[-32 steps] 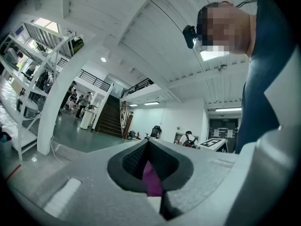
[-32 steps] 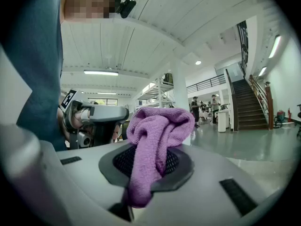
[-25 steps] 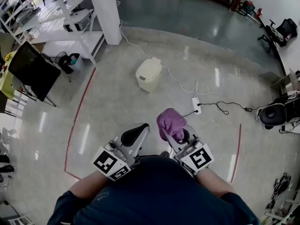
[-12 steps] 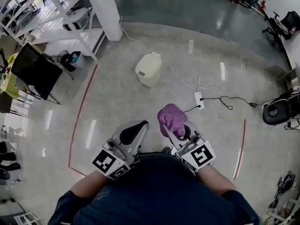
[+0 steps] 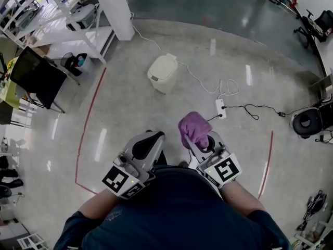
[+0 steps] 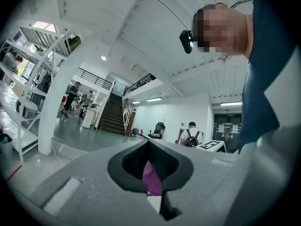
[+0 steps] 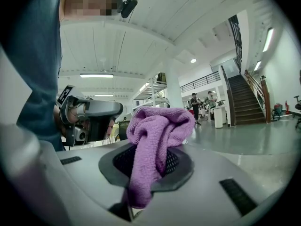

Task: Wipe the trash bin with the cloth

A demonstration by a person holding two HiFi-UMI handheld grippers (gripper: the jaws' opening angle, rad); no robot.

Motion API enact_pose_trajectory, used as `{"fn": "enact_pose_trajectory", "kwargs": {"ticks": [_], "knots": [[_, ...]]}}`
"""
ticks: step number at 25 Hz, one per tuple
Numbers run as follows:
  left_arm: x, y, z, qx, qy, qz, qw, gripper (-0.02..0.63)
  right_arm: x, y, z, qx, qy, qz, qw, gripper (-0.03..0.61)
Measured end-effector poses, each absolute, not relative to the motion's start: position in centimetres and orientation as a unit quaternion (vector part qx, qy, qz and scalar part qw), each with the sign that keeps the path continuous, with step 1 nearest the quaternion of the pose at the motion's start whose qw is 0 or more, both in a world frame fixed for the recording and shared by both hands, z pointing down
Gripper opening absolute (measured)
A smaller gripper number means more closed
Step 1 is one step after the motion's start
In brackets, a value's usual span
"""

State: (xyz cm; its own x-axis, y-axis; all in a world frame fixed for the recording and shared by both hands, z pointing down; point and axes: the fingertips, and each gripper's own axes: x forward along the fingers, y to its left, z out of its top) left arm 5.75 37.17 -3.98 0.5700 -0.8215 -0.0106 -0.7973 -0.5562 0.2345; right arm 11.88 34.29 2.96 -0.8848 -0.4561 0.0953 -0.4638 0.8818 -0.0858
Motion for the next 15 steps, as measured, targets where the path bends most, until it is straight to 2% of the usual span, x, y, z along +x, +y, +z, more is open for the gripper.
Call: {"fn": "enact_pose_trajectory", "kwargs": {"ticks": [5, 15], "knots": [[3.8, 32.9, -3.6, 0.891, -0.438, -0.073, 0.093, -0.002, 9.5, 30.2, 4.0, 0.254, -0.965, 0.050, 0.038, 0.069], [-5.8, 19.3, -4.5, 0.912, -0.391, -0.094, 0.085, -0.002, 1.0, 17.9, 3.9, 0.313, -0.945, 0.063, 0.065, 0.069]]}}
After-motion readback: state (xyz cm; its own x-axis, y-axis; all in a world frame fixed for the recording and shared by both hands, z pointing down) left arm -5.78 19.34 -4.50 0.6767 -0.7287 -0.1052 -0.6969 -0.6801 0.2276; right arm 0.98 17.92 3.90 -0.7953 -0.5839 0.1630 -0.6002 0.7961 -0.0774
